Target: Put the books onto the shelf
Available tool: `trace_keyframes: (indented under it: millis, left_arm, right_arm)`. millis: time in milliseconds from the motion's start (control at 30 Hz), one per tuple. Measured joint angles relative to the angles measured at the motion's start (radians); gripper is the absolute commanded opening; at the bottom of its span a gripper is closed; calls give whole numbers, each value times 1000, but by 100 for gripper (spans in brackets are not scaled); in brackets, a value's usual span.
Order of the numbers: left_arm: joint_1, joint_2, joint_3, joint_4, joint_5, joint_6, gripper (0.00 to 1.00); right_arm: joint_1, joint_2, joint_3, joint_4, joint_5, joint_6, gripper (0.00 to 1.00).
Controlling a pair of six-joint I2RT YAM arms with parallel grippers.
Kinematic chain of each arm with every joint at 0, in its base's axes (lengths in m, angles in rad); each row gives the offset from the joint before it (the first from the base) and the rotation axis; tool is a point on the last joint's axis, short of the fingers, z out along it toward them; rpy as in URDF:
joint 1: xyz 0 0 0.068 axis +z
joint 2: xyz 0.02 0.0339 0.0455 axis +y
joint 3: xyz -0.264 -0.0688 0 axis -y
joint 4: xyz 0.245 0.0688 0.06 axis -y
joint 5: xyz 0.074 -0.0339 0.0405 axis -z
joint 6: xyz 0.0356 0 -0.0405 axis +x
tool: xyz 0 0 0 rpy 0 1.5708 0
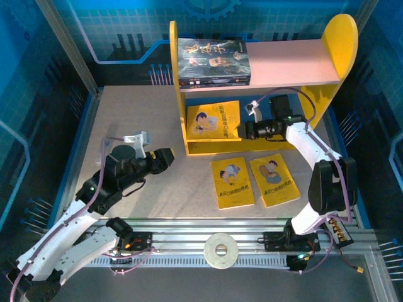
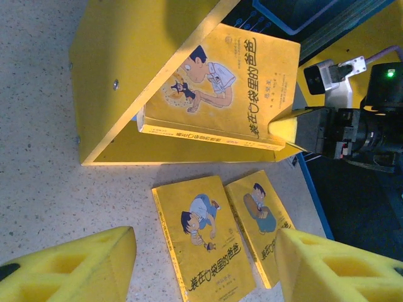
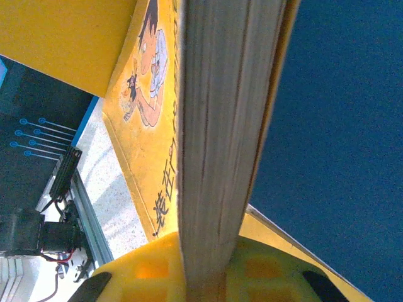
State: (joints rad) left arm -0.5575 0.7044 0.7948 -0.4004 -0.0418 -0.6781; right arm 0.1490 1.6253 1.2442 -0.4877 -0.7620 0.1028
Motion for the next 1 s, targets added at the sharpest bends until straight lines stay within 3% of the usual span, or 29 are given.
trace_keyframes:
  millis: [100, 467, 633, 700, 900, 1000]
  left_arm:
    - [0, -5, 0, 0, 0, 0, 61]
    - [0, -14, -1, -7, 0, 0, 61]
    - [0, -18, -1, -18, 0, 0, 62]
    - [0, -21, -1, -19, 0, 0, 62]
    - [0, -23, -1, -22, 0, 0, 62]
    - [0, -23, -1, -22, 0, 0, 62]
  right_arm:
    - [-1, 8, 11, 2, 2, 2, 19]
    - [-1, 51, 34, 56, 23, 60, 46]
    - [-1, 68, 46, 55, 31, 73, 52]
    - [-1, 72, 55, 55, 34, 74, 51]
    - [-2, 90, 77, 54, 49, 89, 31]
    - [-6, 101, 78, 54, 48, 98, 29]
